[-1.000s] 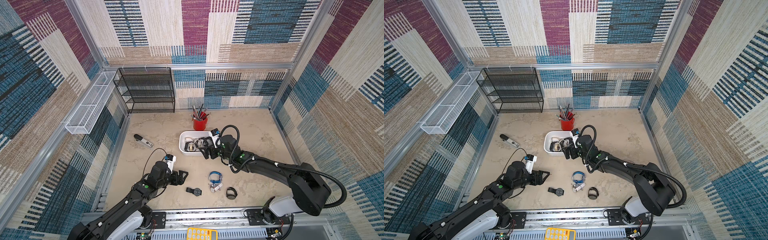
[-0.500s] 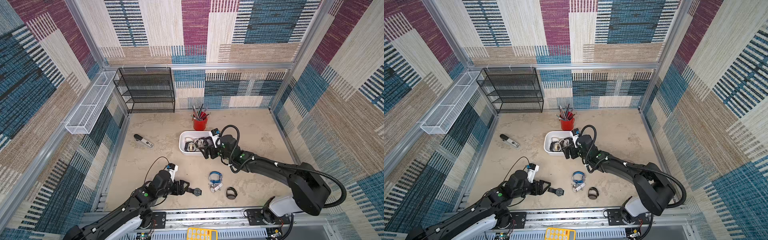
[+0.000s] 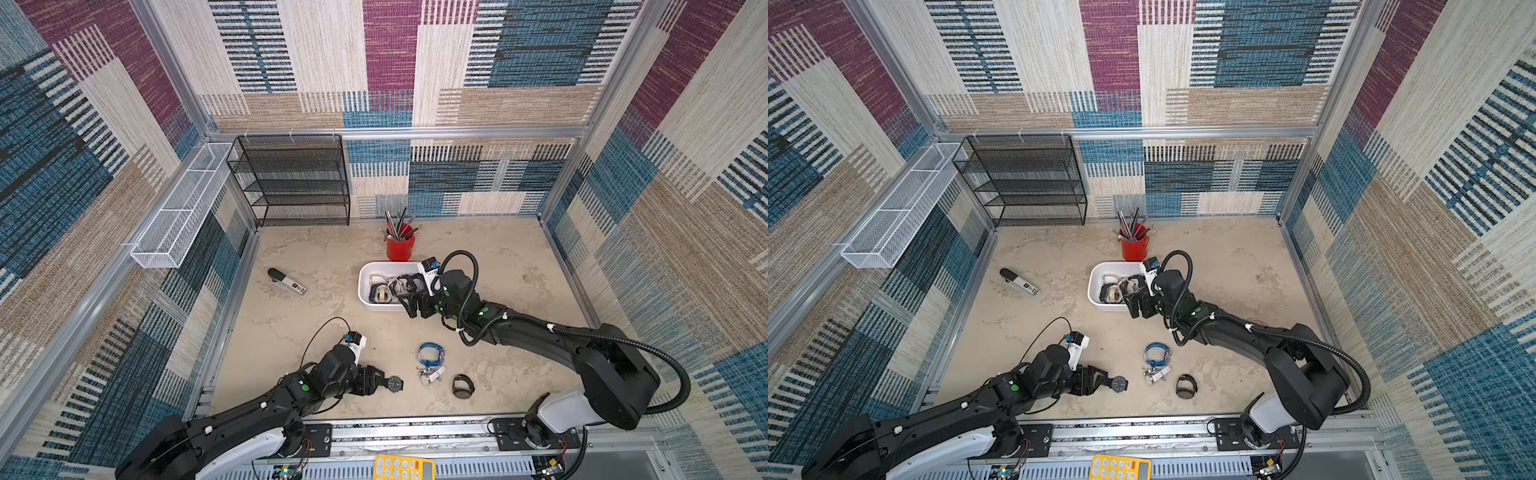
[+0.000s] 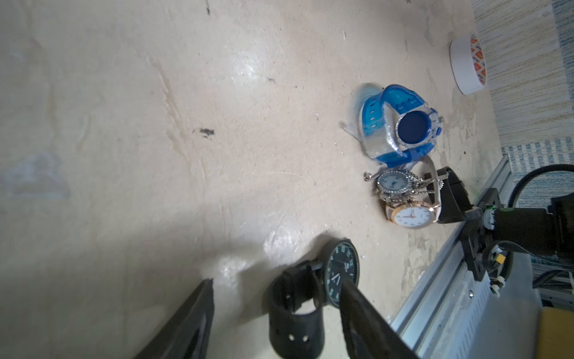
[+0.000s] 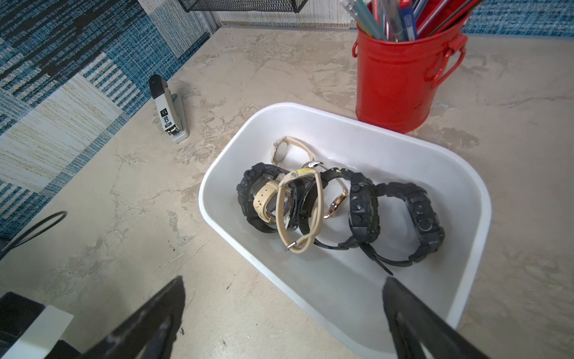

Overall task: Put the watch into the storage box
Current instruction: Pick up the watch at the center of the board, then place the watch in the storage box.

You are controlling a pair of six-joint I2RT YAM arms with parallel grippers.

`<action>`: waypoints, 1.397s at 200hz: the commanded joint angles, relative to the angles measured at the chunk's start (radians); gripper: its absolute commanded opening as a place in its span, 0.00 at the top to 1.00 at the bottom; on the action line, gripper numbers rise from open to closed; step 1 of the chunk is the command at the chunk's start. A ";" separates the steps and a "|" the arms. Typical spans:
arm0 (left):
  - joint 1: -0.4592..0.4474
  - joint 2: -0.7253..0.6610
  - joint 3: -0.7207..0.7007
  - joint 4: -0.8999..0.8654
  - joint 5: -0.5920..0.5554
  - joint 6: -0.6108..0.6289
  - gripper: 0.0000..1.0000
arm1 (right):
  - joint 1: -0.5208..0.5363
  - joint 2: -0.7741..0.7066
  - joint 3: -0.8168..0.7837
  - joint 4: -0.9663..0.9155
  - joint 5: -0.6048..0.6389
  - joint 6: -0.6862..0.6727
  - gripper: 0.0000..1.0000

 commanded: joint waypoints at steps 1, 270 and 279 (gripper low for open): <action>-0.014 0.042 0.021 0.047 -0.003 -0.015 0.41 | 0.001 -0.011 0.001 0.022 0.016 0.010 0.00; 0.014 0.233 0.330 0.055 -0.097 0.230 1.00 | 0.000 -0.150 -0.150 0.073 -0.007 0.023 0.01; 0.024 0.251 0.347 0.060 -0.095 0.245 1.00 | -0.001 -0.166 -0.165 0.079 -0.012 0.019 0.00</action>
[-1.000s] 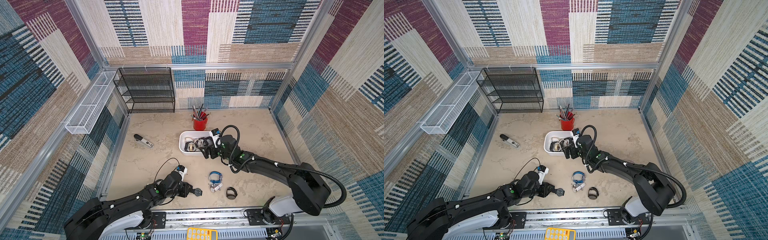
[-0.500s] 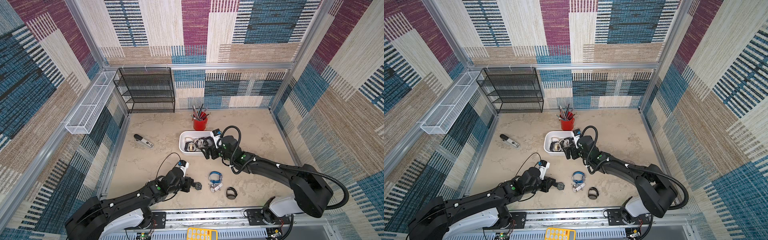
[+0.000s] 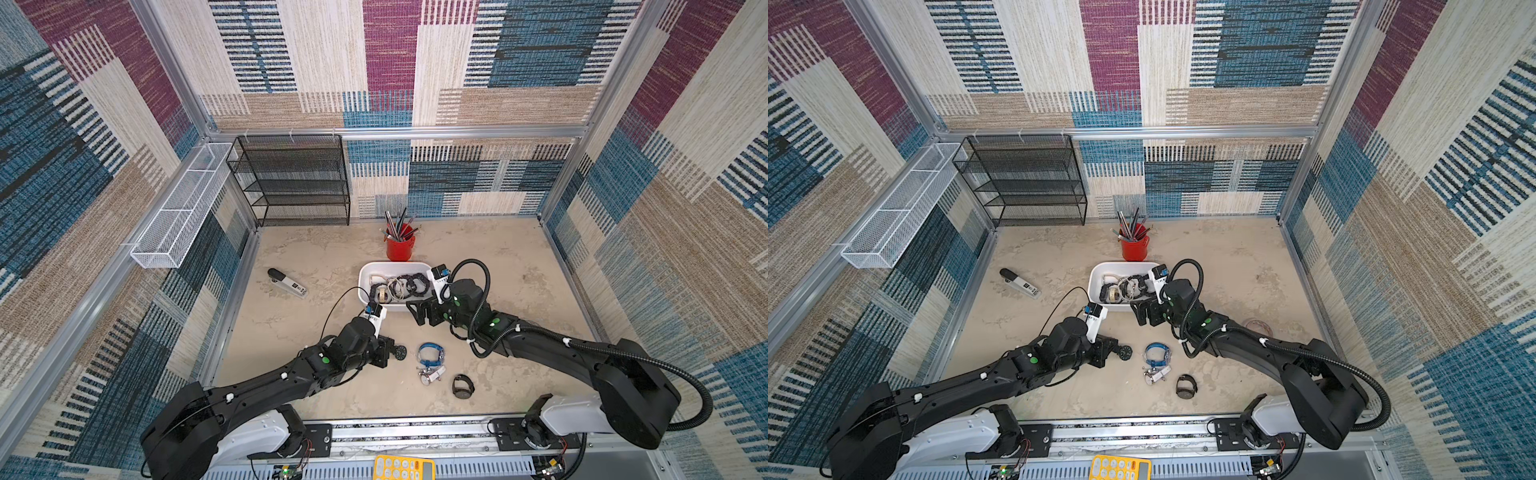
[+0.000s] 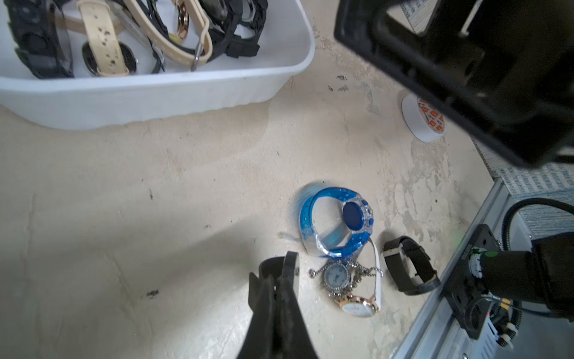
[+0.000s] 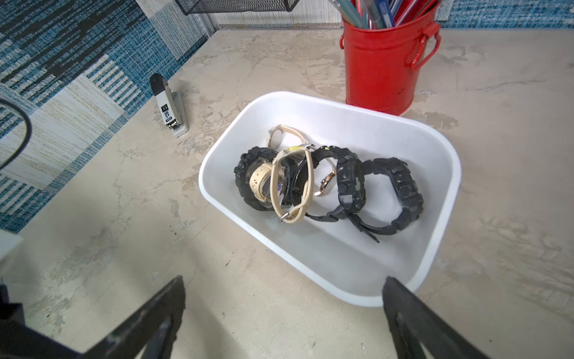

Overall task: Put the watch into the storage box
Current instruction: Place the watch in the storage box.

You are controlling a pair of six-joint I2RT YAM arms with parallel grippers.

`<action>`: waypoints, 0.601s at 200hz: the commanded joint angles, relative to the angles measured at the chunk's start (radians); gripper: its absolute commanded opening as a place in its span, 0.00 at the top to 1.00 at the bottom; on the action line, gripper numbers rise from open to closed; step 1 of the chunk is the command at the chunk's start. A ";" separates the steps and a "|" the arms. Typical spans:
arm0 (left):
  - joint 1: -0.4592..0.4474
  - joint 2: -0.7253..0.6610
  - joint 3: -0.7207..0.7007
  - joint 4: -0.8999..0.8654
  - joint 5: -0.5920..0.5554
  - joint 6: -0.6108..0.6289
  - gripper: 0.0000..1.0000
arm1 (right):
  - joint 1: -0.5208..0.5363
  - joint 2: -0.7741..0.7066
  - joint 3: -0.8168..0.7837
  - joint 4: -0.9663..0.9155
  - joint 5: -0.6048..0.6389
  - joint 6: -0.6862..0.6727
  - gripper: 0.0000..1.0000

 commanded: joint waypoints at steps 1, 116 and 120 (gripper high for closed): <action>0.017 0.029 0.036 0.034 0.007 0.069 1.00 | -0.001 -0.035 -0.030 0.058 -0.027 0.003 0.00; 0.151 0.162 0.256 0.038 0.096 0.198 1.00 | -0.001 -0.221 -0.141 0.097 -0.062 -0.030 0.00; 0.156 0.167 0.259 0.042 0.102 0.199 1.00 | -0.001 -0.222 -0.140 0.094 -0.061 -0.030 0.00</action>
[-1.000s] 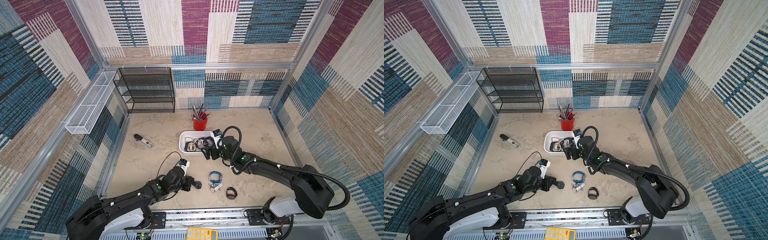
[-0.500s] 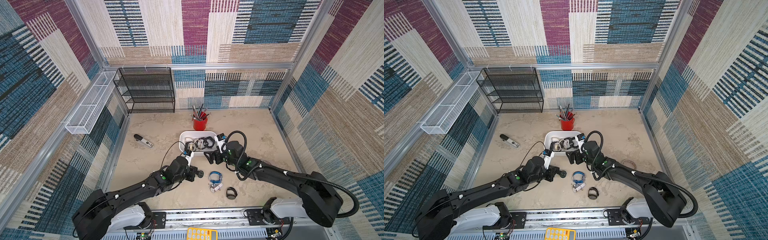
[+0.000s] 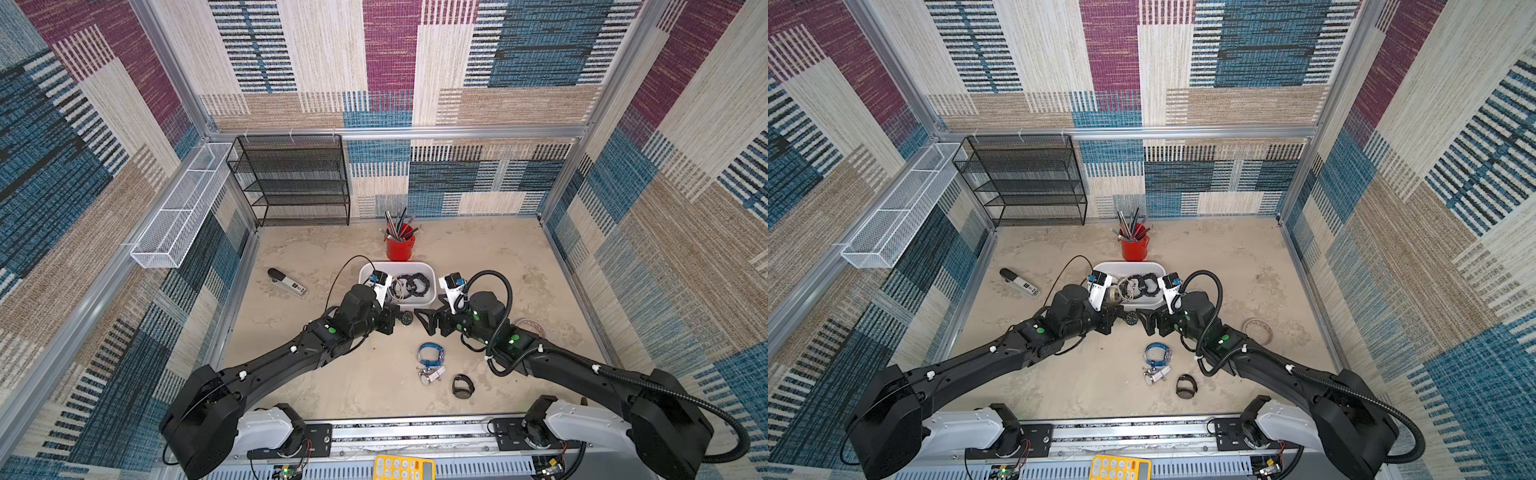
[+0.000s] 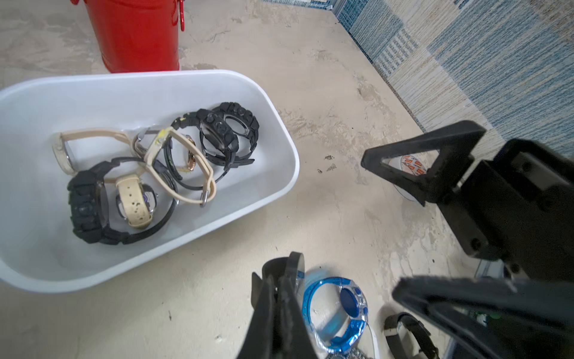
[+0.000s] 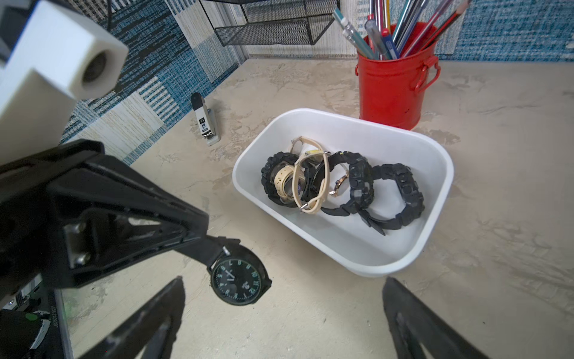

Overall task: Put the watch into the storage box
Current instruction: Place the watch in the storage box.

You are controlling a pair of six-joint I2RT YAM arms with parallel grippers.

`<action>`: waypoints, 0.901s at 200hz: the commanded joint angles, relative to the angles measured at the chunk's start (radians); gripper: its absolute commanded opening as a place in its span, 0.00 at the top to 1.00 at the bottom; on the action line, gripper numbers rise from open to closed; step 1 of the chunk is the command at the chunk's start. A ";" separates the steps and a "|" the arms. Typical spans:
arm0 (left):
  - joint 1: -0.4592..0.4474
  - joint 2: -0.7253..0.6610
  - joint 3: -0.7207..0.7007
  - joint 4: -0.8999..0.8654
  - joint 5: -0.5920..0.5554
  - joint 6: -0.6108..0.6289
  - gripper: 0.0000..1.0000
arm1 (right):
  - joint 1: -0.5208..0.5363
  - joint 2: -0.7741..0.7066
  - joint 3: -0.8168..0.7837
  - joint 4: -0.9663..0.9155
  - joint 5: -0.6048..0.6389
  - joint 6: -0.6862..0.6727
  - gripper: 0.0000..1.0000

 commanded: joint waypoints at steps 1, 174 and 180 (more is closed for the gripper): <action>0.025 0.021 0.026 0.019 0.042 0.044 1.00 | 0.000 -0.016 0.001 0.034 -0.008 -0.015 0.00; 0.118 0.350 0.265 0.118 0.146 0.055 1.00 | -0.001 -0.010 0.007 0.006 0.028 0.002 0.00; 0.119 0.363 0.270 0.124 0.148 0.051 1.00 | -0.001 -0.010 0.007 0.004 0.029 0.002 0.00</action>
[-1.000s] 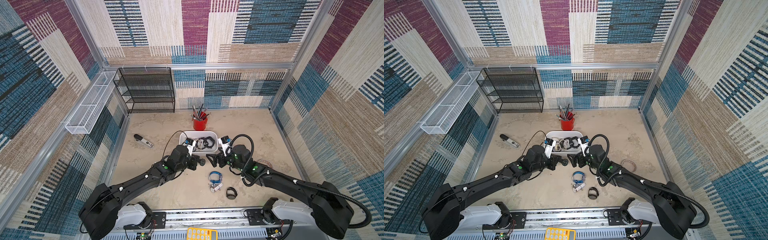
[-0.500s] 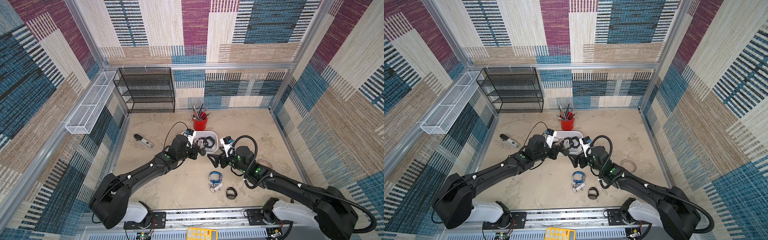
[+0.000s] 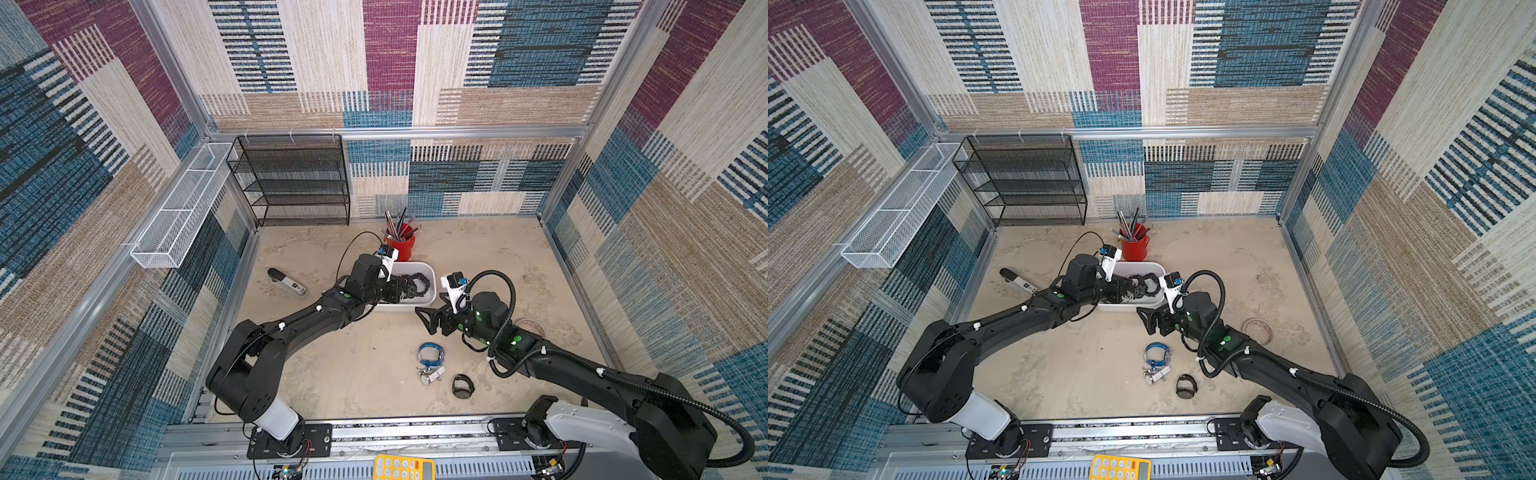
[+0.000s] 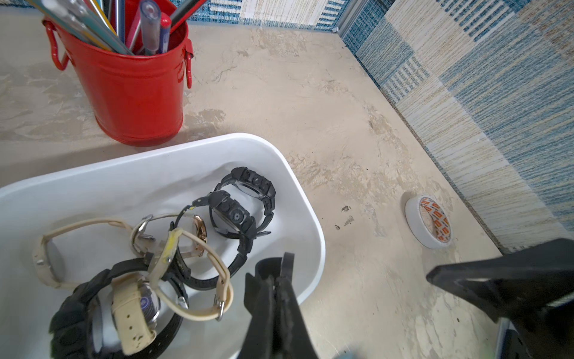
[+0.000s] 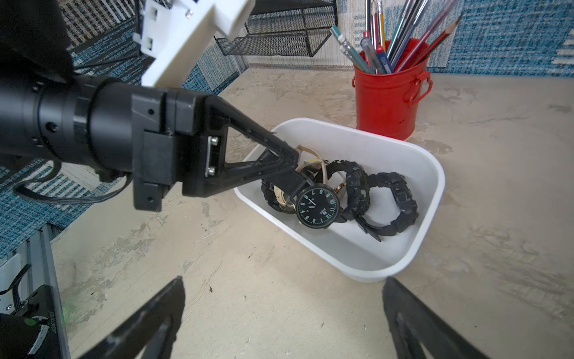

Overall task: Put the watch into the storage box
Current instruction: Place the watch in the storage box.

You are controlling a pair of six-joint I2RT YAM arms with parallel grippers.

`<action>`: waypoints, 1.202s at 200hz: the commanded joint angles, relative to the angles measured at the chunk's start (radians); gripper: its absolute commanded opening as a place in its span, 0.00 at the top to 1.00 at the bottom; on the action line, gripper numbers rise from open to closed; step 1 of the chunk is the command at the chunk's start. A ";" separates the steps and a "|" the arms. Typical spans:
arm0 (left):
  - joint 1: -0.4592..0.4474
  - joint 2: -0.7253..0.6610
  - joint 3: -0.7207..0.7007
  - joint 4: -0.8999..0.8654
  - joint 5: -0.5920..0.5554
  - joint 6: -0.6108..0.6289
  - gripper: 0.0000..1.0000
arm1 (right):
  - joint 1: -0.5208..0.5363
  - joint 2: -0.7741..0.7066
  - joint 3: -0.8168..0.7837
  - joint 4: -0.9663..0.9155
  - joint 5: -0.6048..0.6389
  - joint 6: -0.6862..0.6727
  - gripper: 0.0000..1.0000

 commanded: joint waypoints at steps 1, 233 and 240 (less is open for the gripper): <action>0.002 0.039 0.020 0.052 0.026 0.002 1.00 | -0.001 0.004 0.007 0.005 0.017 0.009 0.00; 0.008 0.115 -0.007 0.126 0.043 -0.062 0.24 | 0.000 0.011 0.004 0.013 0.043 0.022 0.00; 0.007 0.108 -0.015 0.130 0.044 -0.064 0.19 | -0.001 0.011 0.004 0.014 0.044 0.022 0.00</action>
